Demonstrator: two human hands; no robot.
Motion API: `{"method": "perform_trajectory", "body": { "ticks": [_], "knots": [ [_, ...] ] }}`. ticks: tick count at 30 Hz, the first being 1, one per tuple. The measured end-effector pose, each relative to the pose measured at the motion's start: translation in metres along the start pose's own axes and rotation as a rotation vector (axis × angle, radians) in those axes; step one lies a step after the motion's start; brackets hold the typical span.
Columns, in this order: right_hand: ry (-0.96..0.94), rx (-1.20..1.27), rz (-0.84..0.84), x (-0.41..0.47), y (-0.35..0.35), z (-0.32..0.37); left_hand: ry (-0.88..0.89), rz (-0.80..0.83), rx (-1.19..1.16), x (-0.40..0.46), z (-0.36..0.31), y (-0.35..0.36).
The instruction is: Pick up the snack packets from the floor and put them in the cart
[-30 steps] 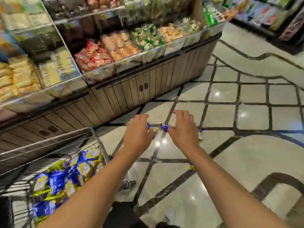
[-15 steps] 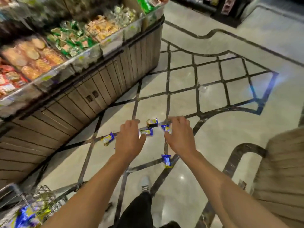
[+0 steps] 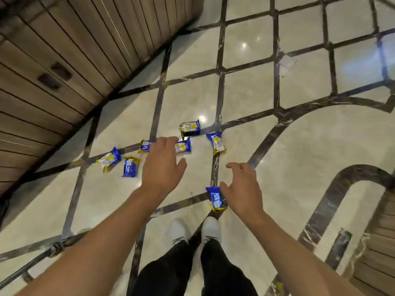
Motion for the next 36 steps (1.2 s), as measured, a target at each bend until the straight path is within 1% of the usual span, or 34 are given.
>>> {"method": "perform_trajectory", "body": {
  "ticks": [4, 7, 9, 11, 14, 17, 19, 21, 24, 28, 32, 36],
  "knots": [
    [0.068, -0.023, 0.097, 0.051, 0.143, -0.076, 0.053, 0.085, 0.096, 0.055, 0.072, 0.138],
    [0.062, -0.064, 0.117, 0.085, 0.239, -0.124, 0.103, 0.129, 0.166, 0.096, 0.119, 0.228],
    [0.071, -0.089, 0.132, 0.100, 0.290, -0.153, 0.153, 0.141, 0.216, 0.114, 0.144, 0.279],
    [0.088, -0.078, 0.132, 0.107, 0.327, -0.179, 0.248, 0.165, 0.233, 0.124, 0.158, 0.327],
    [0.115, -0.067, 0.130, 0.106, 0.364, -0.213, 0.407, 0.241, 0.255, 0.127, 0.155, 0.392],
    [0.129, -0.039, 0.101, 0.091, 0.392, -0.234, 0.481, 0.284, 0.280, 0.127, 0.150, 0.438],
    [0.149, -0.024, 0.094, 0.080, 0.409, -0.241, 0.462, 0.288, 0.271, 0.131, 0.150, 0.455],
    [0.171, -0.012, 0.091, 0.074, 0.423, -0.247, 0.418, 0.256, 0.242, 0.138, 0.155, 0.462],
    [0.185, -0.041, 0.071, 0.078, 0.433, -0.254, 0.402, 0.201, 0.220, 0.151, 0.164, 0.458],
    [0.167, -0.054, 0.008, 0.092, 0.430, -0.254, 0.358, 0.144, 0.131, 0.160, 0.180, 0.444],
    [0.086, -0.019, -0.031, 0.131, 0.407, -0.225, 0.297, 0.093, 0.126, 0.171, 0.196, 0.424],
    [-0.010, 0.012, -0.044, 0.193, 0.384, -0.182, 0.253, 0.086, 0.224, 0.197, 0.217, 0.402]
  ]
}}
Point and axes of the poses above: each hand's wrist, its own x-axis towards the middle knuckle, its own y-axis out of the palm, z = x × y, the point moved 1 cm from there along x, towards the middle knuckle
